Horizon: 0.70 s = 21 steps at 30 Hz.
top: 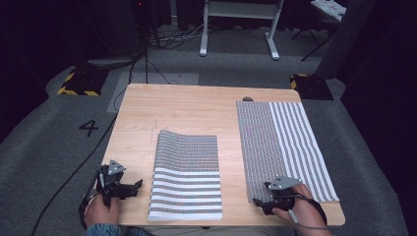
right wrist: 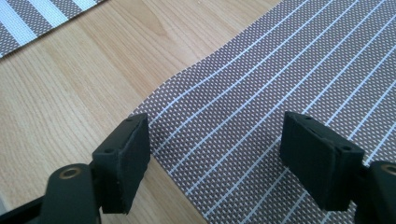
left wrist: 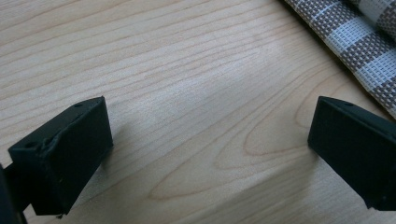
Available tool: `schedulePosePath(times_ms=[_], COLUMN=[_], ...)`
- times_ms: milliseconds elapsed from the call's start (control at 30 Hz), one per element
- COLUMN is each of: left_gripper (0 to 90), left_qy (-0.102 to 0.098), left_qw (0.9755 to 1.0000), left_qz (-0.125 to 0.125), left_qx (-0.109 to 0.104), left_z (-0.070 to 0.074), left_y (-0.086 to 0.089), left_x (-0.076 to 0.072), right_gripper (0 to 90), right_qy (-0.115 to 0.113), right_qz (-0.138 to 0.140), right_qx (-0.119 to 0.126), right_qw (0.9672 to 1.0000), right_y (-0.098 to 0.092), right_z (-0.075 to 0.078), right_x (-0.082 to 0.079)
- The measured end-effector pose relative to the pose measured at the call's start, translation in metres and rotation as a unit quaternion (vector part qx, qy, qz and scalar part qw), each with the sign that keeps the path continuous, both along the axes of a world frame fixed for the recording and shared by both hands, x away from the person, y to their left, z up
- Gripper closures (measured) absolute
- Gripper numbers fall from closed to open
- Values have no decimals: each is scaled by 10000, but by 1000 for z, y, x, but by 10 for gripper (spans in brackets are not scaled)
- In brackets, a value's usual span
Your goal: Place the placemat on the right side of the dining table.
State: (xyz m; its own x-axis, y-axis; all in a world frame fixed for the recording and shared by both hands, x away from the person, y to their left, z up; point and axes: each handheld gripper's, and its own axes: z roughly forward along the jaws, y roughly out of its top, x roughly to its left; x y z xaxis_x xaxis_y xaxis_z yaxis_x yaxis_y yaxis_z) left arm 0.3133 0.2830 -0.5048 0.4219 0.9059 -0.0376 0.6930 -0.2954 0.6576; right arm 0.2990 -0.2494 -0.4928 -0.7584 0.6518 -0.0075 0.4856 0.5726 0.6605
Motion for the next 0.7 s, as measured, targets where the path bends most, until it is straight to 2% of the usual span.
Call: schedulePosePath(times_ms=[200, 700], left_gripper=[0, 0], left_qy=[3, 2], left_qw=[10000, 10000], left_qz=[5, 4], left_qx=[15, 11], left_z=[0, 0], left_y=[0, 0], left_x=[0, 0], right_gripper=[249, 246], right_qy=[48, -16], right_qz=[-22, 3], right_qx=[-31, 18], right_qw=[10000, 10000], right_y=[1, 2], right_z=[1, 0], right_x=[1, 3])
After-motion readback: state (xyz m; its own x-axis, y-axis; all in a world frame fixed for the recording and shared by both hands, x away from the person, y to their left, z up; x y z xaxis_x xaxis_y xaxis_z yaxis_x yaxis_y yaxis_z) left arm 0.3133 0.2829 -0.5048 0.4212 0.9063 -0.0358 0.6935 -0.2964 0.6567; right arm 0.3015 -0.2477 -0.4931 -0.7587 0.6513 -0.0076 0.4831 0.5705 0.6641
